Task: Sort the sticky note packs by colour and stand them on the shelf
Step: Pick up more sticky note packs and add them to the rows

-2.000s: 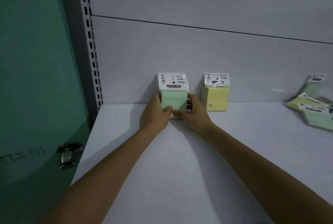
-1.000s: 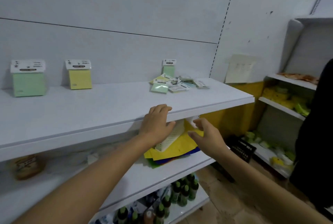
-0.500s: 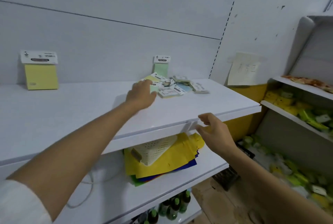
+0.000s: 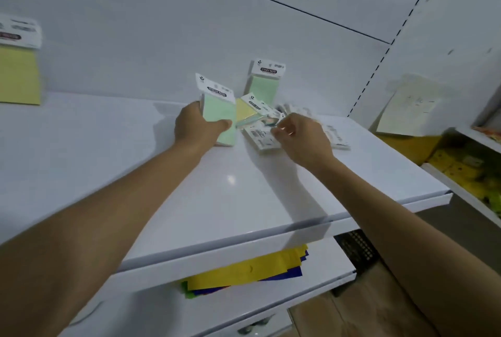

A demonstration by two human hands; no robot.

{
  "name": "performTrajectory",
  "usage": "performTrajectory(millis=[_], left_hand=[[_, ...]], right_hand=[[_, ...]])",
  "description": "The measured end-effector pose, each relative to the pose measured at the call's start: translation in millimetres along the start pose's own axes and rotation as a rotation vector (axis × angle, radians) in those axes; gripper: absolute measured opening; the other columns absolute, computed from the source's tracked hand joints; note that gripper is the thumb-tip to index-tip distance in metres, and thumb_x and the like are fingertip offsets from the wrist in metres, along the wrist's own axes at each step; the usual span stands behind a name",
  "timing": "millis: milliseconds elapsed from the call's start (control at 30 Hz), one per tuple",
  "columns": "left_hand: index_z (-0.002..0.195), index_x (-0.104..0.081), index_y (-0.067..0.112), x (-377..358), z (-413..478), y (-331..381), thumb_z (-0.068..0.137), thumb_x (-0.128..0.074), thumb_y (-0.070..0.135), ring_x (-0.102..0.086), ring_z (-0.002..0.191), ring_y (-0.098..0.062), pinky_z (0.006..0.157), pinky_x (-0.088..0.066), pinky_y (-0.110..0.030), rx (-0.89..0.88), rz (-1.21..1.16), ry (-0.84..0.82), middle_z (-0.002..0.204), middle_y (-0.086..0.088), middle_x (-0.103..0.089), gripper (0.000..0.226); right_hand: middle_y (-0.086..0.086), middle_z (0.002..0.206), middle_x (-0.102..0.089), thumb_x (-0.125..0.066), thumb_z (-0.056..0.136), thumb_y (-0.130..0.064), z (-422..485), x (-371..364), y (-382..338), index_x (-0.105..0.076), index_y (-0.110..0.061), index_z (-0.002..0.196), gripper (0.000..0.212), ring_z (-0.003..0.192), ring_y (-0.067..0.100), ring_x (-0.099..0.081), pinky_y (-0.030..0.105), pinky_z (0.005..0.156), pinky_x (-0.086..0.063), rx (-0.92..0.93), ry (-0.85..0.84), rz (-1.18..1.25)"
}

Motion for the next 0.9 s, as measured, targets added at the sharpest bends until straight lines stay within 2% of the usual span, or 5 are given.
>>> performTrajectory(millis=[133, 333, 500, 633, 900], left_hand=[[0.108, -0.064, 0.014, 6, -3, 1, 0.08, -0.069, 0.02, -0.064, 0.1, -0.023, 0.09, -0.051, -0.037, -0.029, -0.035, 0.044, 0.11, -0.005, -0.069, 0.029], [0.105, -0.056, 0.023, -3, -5, 4, 0.078, -0.063, 0.018, -0.062, 0.098, -0.021, 0.083, -0.05, -0.031, -0.032, -0.083, -0.043, 0.103, 0.001, -0.065, 0.028], [0.11, -0.059, 0.02, -7, -6, 7, 0.08, -0.066, 0.017, -0.064, 0.098, -0.019, 0.083, -0.051, -0.031, -0.032, -0.078, -0.076, 0.106, 0.001, -0.067, 0.031], [0.106, -0.06, 0.02, -9, -10, 10, 0.084, -0.066, 0.014, -0.065, 0.096, -0.019, 0.081, -0.055, -0.034, -0.008, -0.137, -0.074, 0.104, -0.001, -0.068, 0.023], [0.101, -0.062, 0.021, -26, -46, 67, 0.085, -0.066, 0.019, -0.067, 0.08, -0.009, 0.064, -0.052, -0.015, -0.075, -0.289, -0.034, 0.092, 0.005, -0.071, 0.017]], right_hand=[[0.011, 0.123, -0.057, -0.044, 0.076, -0.076, 7, -44, -8, -0.048, -0.013, 0.124, 0.08, 0.114, 0.032, -0.054, 0.039, 0.087, -0.044, -0.004, -0.182, -0.341], [0.015, 0.099, -0.061, -0.034, 0.093, -0.034, 27, -21, -30, -0.054, -0.009, 0.091, 0.032, 0.084, 0.033, -0.054, 0.032, 0.069, -0.036, 0.134, -0.178, -0.402], [0.009, 0.067, -0.048, -0.043, 0.088, -0.018, 43, 21, -3, -0.046, -0.008, 0.066, 0.024, 0.059, 0.024, -0.045, 0.027, 0.049, -0.04, -0.117, 0.026, 0.623], [0.005, 0.07, -0.063, -0.054, 0.084, 0.001, 30, -1, -1, -0.054, -0.008, 0.08, 0.01, 0.064, 0.019, -0.064, 0.028, 0.061, -0.057, -0.249, -0.26, 1.551], [0.001, 0.084, -0.067, -0.07, 0.081, -0.031, 11, -17, -8, -0.062, -0.01, 0.104, 0.032, 0.075, 0.015, -0.065, 0.026, 0.066, -0.053, 0.005, -0.433, 0.994]])
Point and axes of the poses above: each hand's wrist, its own z-axis towards the middle knuckle, its own x-axis out of the back of the hand, y = z × x, the point moved 9 cm from there along z, towards the middle knuckle
